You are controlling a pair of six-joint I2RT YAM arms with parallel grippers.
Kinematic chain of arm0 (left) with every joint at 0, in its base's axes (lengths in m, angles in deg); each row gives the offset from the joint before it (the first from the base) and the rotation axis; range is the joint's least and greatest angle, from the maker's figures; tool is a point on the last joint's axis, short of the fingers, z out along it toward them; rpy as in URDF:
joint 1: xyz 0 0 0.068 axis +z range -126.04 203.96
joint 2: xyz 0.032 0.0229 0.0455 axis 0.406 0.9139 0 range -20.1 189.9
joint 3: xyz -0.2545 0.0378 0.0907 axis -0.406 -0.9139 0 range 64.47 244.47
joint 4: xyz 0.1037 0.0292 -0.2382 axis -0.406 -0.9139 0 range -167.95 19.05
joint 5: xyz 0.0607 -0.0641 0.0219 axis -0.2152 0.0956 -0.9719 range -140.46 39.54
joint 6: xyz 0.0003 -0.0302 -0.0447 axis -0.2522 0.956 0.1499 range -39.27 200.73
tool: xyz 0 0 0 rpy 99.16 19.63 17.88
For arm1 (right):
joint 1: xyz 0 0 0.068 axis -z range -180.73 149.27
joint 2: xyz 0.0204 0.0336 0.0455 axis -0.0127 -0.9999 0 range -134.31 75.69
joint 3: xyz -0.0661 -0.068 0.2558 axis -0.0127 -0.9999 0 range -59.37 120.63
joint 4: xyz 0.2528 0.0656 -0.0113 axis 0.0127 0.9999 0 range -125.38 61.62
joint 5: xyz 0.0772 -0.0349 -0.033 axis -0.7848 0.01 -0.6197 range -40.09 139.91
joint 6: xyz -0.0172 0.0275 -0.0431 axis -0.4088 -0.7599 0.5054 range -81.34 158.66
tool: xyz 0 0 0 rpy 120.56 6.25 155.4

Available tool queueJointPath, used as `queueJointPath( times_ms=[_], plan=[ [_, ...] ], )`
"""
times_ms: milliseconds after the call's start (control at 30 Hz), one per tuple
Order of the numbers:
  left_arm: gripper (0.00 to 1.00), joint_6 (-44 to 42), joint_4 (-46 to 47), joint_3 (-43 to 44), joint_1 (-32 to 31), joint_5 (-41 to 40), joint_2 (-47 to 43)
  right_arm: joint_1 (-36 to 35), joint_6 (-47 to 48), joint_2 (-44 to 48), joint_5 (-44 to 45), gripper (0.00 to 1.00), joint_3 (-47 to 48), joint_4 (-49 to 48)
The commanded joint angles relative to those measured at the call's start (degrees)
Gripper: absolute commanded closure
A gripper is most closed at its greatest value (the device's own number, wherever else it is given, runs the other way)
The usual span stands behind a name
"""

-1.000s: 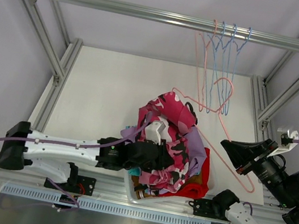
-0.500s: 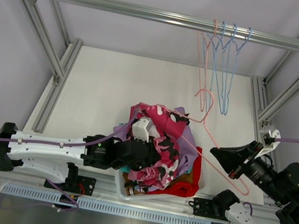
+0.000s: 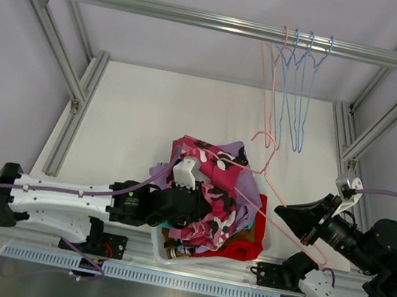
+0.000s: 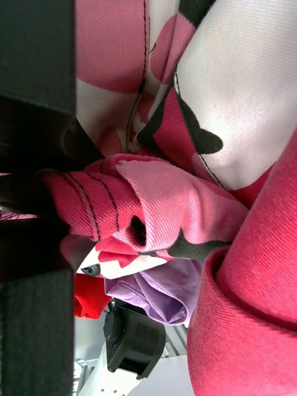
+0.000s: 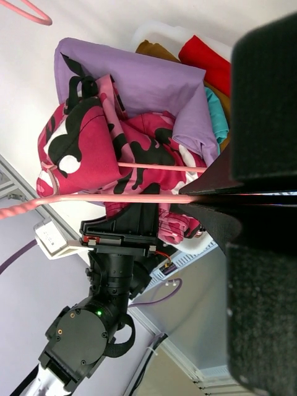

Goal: Remove the trousers from the hanger

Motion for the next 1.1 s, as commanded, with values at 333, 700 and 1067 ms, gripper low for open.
queueJointPath(
  times_ms=[333, 700, 1067],
  plan=[
    [0.88, -13.65, 5.39, -4.24, 0.53, 1.61, 2.47, 2.38, -0.45, -0.18, -6.34, 1.0, -1.66, -3.08],
    [0.28, -7.86, -22.86, 12.54, -2.37, 0.83, 0.81, 2.47, 0.79, -1.85, -5.9, 1.0, -4.29, -5.45],
    [0.16, -11.26, -29.0, 20.56, -3.34, -8.75, -5.42, 2.56, 0.17, -1.58, -6.78, 1.0, -5.7, -7.12]
  ],
)
